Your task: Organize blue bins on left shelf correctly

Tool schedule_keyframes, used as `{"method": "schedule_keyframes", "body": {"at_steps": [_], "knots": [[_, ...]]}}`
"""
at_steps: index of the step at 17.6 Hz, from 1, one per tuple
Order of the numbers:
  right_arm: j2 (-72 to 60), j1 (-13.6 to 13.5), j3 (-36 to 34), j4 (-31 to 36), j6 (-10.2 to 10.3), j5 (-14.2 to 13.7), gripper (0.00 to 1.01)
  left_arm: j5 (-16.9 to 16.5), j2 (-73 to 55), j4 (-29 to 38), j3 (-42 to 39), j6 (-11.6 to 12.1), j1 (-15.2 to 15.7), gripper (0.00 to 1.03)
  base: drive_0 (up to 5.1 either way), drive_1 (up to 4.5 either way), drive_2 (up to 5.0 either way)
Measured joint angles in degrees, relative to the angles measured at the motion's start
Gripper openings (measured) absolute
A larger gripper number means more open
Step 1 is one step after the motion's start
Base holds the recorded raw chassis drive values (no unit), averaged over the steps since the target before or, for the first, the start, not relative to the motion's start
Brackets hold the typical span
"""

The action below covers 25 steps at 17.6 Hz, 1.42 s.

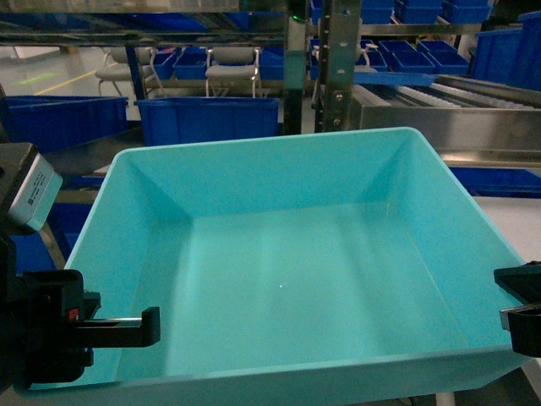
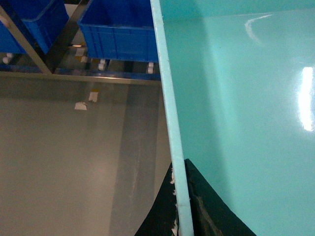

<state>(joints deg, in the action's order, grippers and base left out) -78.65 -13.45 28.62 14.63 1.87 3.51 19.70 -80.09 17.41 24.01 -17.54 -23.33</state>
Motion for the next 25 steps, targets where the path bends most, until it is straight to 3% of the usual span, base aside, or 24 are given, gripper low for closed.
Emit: {"method": "schedule_keyframes", "body": {"at_steps": [3, 17, 25], "knots": [[0.0, 0.0, 0.0, 0.0, 0.0, 0.0, 0.02, 0.0, 0.0, 0.0, 0.0, 0.0, 0.0, 0.02, -3.6, -0.44, 4.2], [0.0, 0.0, 0.0, 0.1, 0.0, 0.0, 0.02, 0.0, 0.0, 0.0, 0.0, 0.0, 0.0, 0.02, -4.9, 3.41, 1.2], [0.0, 0.0, 0.0, 0.1, 0.0, 0.0, 0.02, 0.2, 0.0, 0.0, 0.0, 0.0, -0.1, 0.02, -3.7, 4.75, -0.6]]}}
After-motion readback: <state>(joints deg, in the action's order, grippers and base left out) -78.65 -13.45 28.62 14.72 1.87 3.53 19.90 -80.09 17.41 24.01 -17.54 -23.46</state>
